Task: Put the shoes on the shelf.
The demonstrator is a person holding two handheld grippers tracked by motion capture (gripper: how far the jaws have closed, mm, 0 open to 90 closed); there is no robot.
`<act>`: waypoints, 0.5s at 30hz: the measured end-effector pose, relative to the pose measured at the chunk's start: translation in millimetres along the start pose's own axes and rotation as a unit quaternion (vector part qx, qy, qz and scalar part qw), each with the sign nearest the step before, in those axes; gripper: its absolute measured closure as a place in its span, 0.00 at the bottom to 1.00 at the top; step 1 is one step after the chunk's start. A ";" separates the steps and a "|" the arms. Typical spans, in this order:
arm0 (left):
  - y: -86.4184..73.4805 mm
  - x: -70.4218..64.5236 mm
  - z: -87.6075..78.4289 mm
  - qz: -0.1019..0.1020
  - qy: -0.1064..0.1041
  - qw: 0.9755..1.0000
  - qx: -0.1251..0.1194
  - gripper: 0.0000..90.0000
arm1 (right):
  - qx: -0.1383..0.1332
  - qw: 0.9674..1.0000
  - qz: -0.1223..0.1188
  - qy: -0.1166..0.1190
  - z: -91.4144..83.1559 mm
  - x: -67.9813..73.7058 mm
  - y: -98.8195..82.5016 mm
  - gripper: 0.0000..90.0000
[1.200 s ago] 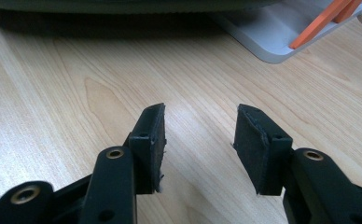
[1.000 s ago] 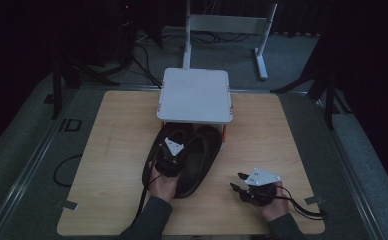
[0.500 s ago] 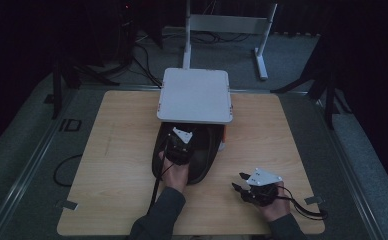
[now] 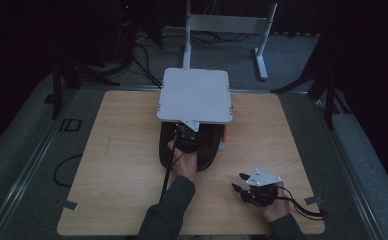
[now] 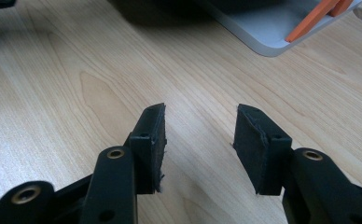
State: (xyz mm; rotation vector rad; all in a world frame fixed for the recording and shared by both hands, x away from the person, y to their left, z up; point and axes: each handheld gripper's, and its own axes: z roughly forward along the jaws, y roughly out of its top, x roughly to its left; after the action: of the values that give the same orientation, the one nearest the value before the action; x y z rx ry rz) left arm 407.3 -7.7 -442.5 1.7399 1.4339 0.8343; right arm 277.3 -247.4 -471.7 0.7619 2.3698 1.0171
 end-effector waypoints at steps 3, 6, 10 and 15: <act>3.3 -0.7 6.2 -0.001 0.003 1.000 0.001 0.82 | 0.000 1.000 0.000 0.000 0.4 0.1 -0.2 0.59; 7.1 -2.1 10.4 -0.005 0.006 1.000 -0.001 0.82 | 0.000 1.000 0.000 0.000 0.8 0.0 -0.3 0.59; 12.1 -1.2 14.4 -0.010 0.010 1.000 -0.004 0.82 | 0.000 1.000 0.001 0.000 1.1 0.3 -0.3 0.59; 19.7 -2.6 20.3 -0.018 0.018 1.000 -0.007 0.81 | 0.000 1.000 0.002 0.001 1.3 1.1 -0.4 0.59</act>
State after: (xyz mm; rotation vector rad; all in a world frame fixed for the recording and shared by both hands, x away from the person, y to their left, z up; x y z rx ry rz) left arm 434.1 -15.3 -436.7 1.6922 1.4749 0.8584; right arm 277.2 -246.3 -473.0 0.7664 2.3712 1.0193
